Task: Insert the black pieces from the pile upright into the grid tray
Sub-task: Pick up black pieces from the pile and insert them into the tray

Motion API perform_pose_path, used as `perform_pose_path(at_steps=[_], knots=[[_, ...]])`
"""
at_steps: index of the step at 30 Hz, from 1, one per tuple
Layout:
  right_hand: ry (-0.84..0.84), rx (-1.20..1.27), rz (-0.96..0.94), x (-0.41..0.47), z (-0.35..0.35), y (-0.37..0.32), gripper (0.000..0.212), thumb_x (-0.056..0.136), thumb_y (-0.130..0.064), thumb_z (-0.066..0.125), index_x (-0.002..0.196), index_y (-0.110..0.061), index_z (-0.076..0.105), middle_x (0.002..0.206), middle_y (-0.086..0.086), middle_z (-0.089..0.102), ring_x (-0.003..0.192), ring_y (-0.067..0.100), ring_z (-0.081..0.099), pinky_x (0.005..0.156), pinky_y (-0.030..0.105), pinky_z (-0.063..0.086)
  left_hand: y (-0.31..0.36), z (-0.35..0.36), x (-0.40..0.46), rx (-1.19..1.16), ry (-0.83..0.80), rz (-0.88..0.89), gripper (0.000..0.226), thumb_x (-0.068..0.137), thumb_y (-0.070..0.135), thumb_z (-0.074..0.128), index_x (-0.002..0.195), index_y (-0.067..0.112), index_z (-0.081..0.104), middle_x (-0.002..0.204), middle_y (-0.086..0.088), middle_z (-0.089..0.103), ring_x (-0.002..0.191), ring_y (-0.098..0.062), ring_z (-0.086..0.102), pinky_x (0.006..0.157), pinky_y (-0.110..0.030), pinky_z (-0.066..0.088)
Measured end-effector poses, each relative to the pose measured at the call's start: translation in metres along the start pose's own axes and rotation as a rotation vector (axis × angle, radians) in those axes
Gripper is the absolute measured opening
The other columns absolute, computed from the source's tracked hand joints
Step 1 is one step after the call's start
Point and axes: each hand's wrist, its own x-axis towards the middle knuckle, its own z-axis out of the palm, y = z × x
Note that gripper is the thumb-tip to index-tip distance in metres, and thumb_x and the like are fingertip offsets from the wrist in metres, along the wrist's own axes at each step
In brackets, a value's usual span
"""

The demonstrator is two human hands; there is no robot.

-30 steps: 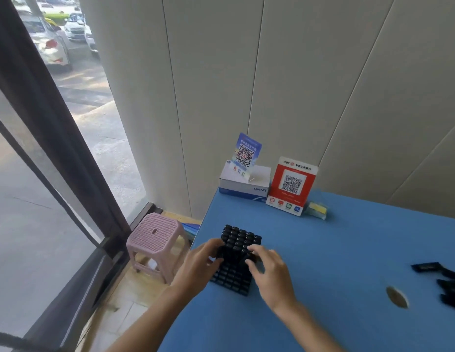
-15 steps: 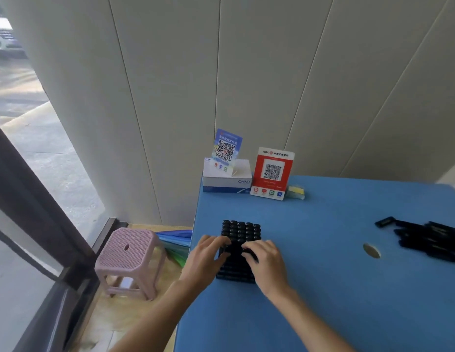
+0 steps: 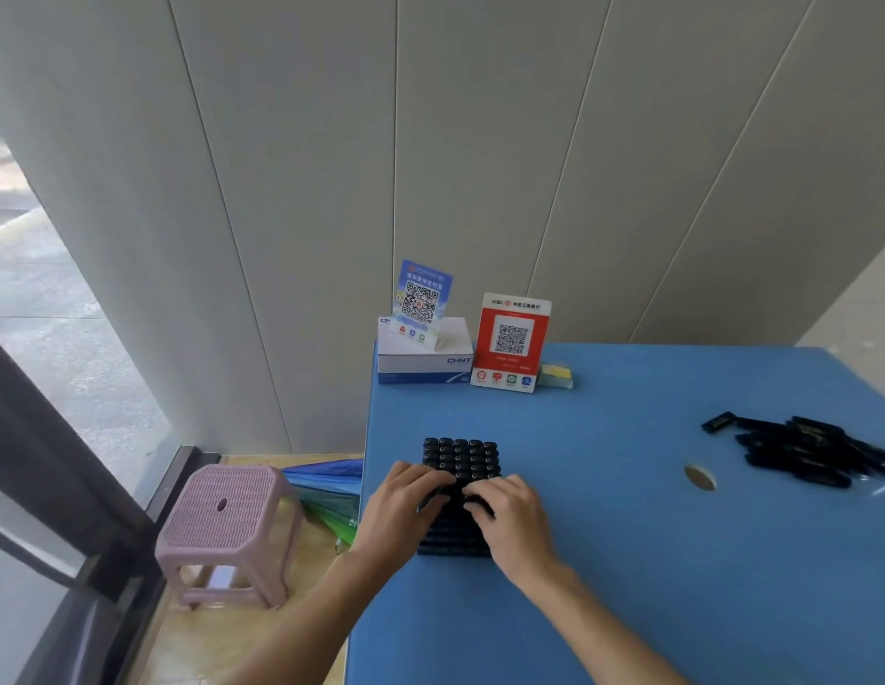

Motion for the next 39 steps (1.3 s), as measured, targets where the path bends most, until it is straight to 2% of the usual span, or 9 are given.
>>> perform_pose_path(at_steps=[3, 10, 14, 22, 26, 31, 35, 39], knots=[[0.021, -0.02, -0.008, 0.002, 0.002, 0.001, 0.028, 0.064, -0.01, 0.083, 0.086, -0.023, 0.07, 0.077, -0.012, 0.067, 0.068, 0.015, 0.057, 0.061, 0.029, 0.05, -0.003, 0.001, 0.002, 0.051, 0.006, 0.048, 0.032, 0.073, 0.017, 0.078, 0.102, 0.023, 0.066, 0.092, 0.012, 0.065, 0.085, -0.01, 0.048, 0.063, -0.028, 0.051], [0.062, -0.044, -0.056, 0.005, 0.007, 0.0, 0.027, 0.066, -0.01, 0.082, 0.088, -0.022, 0.072, 0.075, -0.009, 0.06, 0.067, 0.014, 0.053, 0.059, 0.023, 0.046, -0.005, 0.006, 0.004, 0.063, 0.03, 0.132, 0.031, 0.07, 0.015, 0.081, 0.098, 0.019, 0.069, 0.093, 0.01, 0.066, 0.084, -0.011, 0.049, 0.071, -0.022, 0.045], [0.065, -0.035, -0.047, 0.005, 0.008, 0.003, 0.028, 0.067, -0.009, 0.081, 0.09, -0.022, 0.071, 0.074, -0.008, 0.057, 0.068, 0.013, 0.051, 0.061, 0.023, 0.046, -0.004, 0.008, 0.008, 0.028, 0.067, 0.117, 0.027, 0.071, 0.015, 0.08, 0.095, 0.02, 0.069, 0.091, 0.011, 0.067, 0.084, -0.01, 0.049, 0.074, -0.019, 0.041], [0.072, -0.047, -0.069, 0.011, 0.011, 0.008, 0.033, 0.064, -0.006, 0.083, 0.092, -0.02, 0.071, 0.074, -0.007, 0.058, 0.067, 0.016, 0.054, 0.058, 0.028, 0.05, -0.014, 0.015, 0.005, 0.15, 0.065, 0.098, 0.026, 0.068, 0.018, 0.083, 0.09, 0.021, 0.071, 0.094, 0.004, 0.063, 0.086, -0.014, 0.047, 0.072, -0.023, 0.038], [0.077, -0.067, -0.091, 0.012, 0.012, 0.009, 0.032, 0.063, -0.006, 0.083, 0.089, -0.02, 0.07, 0.075, -0.007, 0.059, 0.068, 0.016, 0.054, 0.057, 0.027, 0.049, -0.016, 0.014, 0.005, 0.174, 0.072, 0.077, 0.028, 0.068, 0.02, 0.082, 0.094, 0.022, 0.071, 0.1, 0.0, 0.061, 0.09, -0.016, 0.048, 0.076, -0.023, 0.039], [0.011, -0.117, -0.127, 0.004, 0.007, 0.004, 0.038, 0.06, -0.014, 0.085, 0.093, -0.024, 0.069, 0.074, -0.007, 0.055, 0.067, 0.014, 0.053, 0.056, 0.024, 0.048, -0.015, 0.011, -0.001, 0.202, 0.004, 0.069, 0.037, 0.069, 0.024, 0.082, 0.103, 0.025, 0.068, 0.105, 0.001, 0.06, 0.092, -0.016, 0.051, 0.075, -0.029, 0.048], [0.034, -0.153, -0.074, -0.001, -0.006, 0.01, 0.043, 0.065, -0.018, 0.082, 0.105, -0.021, 0.065, 0.08, -0.004, 0.058, 0.073, 0.018, 0.057, 0.058, 0.031, 0.052, -0.011, 0.008, -0.001, 0.236, -0.02, 0.067, 0.037, 0.071, 0.03, 0.079, 0.106, 0.025, 0.067, 0.109, -0.001, 0.06, 0.095, -0.02, 0.055, 0.077, -0.033, 0.05], [0.037, -0.195, -0.007, -0.015, -0.028, 0.028, 0.039, 0.071, -0.022, 0.078, 0.107, -0.019, 0.063, 0.082, -0.003, 0.06, 0.074, 0.021, 0.058, 0.06, 0.034, 0.053, 0.003, 0.01, 0.004, 0.269, -0.015, 0.088, 0.042, 0.072, 0.035, 0.077, 0.111, 0.025, 0.064, 0.111, 0.0, 0.06, 0.099, -0.021, 0.054, 0.081, -0.034, 0.045]])
